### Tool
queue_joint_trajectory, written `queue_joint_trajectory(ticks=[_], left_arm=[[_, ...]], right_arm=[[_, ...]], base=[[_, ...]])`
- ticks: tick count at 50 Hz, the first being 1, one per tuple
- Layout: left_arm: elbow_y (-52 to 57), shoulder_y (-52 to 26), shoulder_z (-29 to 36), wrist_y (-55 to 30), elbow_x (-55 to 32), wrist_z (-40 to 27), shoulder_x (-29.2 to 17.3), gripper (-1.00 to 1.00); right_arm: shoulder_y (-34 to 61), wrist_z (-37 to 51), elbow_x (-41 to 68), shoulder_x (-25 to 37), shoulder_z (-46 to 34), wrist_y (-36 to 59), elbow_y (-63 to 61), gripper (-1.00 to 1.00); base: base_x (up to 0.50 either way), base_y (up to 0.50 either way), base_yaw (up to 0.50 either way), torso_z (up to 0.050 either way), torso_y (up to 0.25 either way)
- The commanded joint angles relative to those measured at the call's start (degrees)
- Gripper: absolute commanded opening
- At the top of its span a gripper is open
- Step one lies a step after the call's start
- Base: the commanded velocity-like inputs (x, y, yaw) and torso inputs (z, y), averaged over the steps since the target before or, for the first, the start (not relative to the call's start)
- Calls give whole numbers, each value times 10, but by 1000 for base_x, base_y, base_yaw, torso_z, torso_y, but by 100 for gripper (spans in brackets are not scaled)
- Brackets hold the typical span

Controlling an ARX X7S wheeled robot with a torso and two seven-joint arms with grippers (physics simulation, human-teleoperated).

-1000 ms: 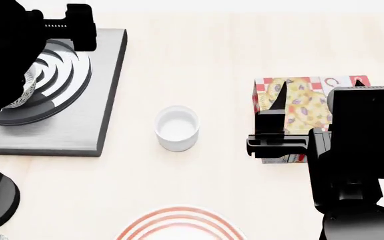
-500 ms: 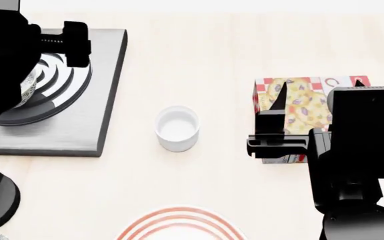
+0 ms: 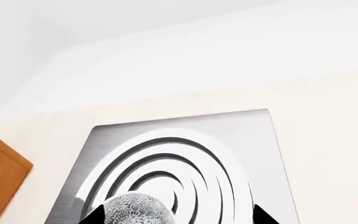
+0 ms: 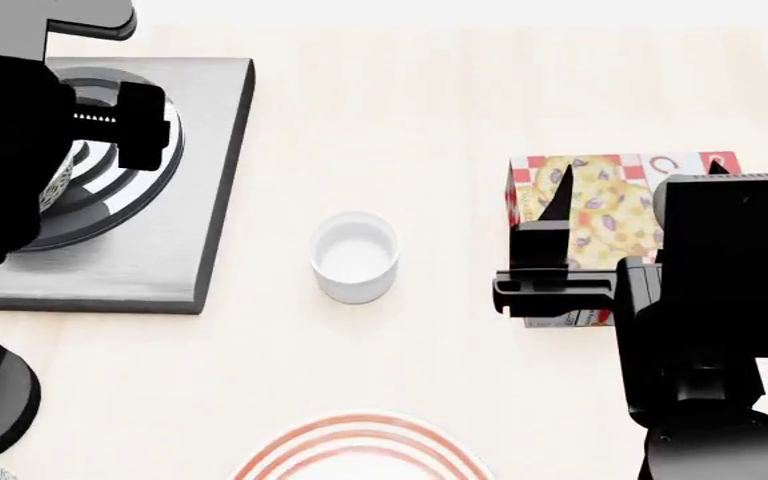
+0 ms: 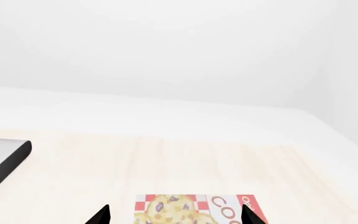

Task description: Pick the akita bowl on the stove and place it on the plate.

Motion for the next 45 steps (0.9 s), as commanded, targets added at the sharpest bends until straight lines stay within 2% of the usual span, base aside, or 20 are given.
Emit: queue_joint_trajectory(ticks=[1, 45], left_arm=[[-1, 4, 1, 5, 10, 10, 4, 100], [-10, 20, -1, -1, 8, -9, -11, 100]], right_arm=[[0, -9, -7, -8, 11, -7, 7, 100], [2, -1, 3, -5, 10, -4, 5, 100]], base=[[0, 0, 0, 0, 0], [0, 0, 0, 0, 0]])
